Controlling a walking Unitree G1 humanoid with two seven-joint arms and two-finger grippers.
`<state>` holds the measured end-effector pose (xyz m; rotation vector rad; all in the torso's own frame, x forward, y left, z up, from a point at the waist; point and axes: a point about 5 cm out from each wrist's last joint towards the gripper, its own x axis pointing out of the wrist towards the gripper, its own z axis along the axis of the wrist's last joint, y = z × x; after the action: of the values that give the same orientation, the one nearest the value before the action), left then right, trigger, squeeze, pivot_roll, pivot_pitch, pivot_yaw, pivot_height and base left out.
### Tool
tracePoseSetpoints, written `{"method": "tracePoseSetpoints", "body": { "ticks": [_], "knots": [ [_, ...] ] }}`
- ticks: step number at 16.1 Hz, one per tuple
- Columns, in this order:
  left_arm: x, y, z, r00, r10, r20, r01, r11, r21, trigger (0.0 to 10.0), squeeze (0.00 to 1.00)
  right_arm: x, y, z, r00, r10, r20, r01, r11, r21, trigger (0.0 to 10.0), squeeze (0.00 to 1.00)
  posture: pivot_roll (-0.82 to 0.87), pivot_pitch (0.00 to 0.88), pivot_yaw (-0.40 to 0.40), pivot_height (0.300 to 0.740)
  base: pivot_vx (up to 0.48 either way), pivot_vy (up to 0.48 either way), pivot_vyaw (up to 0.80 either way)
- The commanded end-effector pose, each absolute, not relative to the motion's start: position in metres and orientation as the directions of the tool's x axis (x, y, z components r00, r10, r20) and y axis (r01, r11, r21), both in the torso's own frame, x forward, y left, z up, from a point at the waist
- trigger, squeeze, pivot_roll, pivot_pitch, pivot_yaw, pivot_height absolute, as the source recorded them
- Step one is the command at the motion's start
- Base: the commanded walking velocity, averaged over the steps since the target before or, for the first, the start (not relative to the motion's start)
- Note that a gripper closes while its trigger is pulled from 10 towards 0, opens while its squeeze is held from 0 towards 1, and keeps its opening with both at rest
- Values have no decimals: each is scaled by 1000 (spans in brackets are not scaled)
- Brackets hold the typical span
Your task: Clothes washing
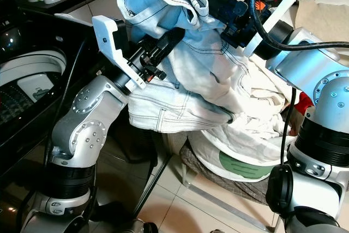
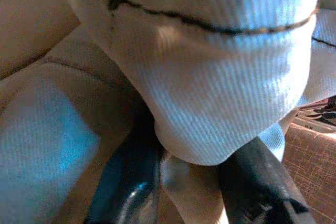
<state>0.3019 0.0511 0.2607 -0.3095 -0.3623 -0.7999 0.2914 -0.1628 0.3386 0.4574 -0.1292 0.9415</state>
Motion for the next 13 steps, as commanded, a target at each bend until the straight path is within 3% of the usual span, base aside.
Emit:
{"method": "tracePoseSetpoints", "body": {
  "ticks": [1, 13],
  "knots": [
    [308, 61, 258, 684, -601, 413, 700, 701, -138, 0, 0, 282, -160, 349, 547, 758, 356, -836, 478, 268, 0, 0, -83, 0, 108, 740, 0, 0, 0],
    [309, 63, 258, 690, -596, 411, 693, 708, -137, 0, 0, 283, -160, 349, 552, 756, 352, -833, 482, 270, 0, 0, -82, 0, 107, 740, 0, 0, 0]
  ]
}}
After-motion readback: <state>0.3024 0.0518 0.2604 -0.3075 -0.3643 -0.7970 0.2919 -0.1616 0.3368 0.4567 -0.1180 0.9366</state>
